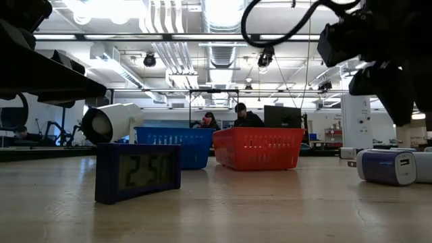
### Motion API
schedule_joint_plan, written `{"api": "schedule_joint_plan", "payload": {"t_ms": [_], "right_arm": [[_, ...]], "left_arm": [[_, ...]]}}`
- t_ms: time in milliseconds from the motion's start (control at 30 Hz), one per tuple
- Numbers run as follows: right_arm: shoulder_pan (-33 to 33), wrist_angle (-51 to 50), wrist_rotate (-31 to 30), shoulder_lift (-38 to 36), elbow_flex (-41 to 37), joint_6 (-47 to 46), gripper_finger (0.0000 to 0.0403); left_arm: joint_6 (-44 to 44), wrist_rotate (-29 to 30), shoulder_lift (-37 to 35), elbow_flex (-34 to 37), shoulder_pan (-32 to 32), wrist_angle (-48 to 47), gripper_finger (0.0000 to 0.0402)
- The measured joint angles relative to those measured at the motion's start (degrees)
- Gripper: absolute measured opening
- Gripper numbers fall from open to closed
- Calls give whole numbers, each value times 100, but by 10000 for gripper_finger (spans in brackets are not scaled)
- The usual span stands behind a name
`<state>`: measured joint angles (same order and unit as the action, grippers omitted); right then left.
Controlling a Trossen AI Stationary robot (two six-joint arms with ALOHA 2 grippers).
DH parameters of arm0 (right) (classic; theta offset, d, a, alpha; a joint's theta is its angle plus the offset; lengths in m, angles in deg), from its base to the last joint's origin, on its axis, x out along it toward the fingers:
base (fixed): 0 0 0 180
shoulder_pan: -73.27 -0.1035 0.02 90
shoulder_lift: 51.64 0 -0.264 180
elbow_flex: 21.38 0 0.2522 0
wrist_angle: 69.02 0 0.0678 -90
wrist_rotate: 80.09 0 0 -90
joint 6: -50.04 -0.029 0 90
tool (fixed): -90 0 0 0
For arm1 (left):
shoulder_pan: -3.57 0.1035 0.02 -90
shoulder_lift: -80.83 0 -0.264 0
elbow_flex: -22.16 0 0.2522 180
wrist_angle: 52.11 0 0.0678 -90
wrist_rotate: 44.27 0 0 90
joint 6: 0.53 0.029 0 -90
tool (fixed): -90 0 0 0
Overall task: Pick & Place Office items
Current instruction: Put the white charger adapter into the red bin
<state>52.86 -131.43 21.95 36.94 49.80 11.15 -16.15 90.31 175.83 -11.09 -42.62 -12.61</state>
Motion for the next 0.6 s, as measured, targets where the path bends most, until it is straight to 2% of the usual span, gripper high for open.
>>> {"api": "schedule_joint_plan", "payload": {"t_ms": [333, 600], "right_arm": [[-7, 46, 53, 366, 7, -83, 210], [-11, 545, 159, 392, 14, -183, 210]], "left_arm": [[-2, 1, -2, 2, 0, -91, 167], [-111, 2, -2, 2, -4, -158, 167]]}}
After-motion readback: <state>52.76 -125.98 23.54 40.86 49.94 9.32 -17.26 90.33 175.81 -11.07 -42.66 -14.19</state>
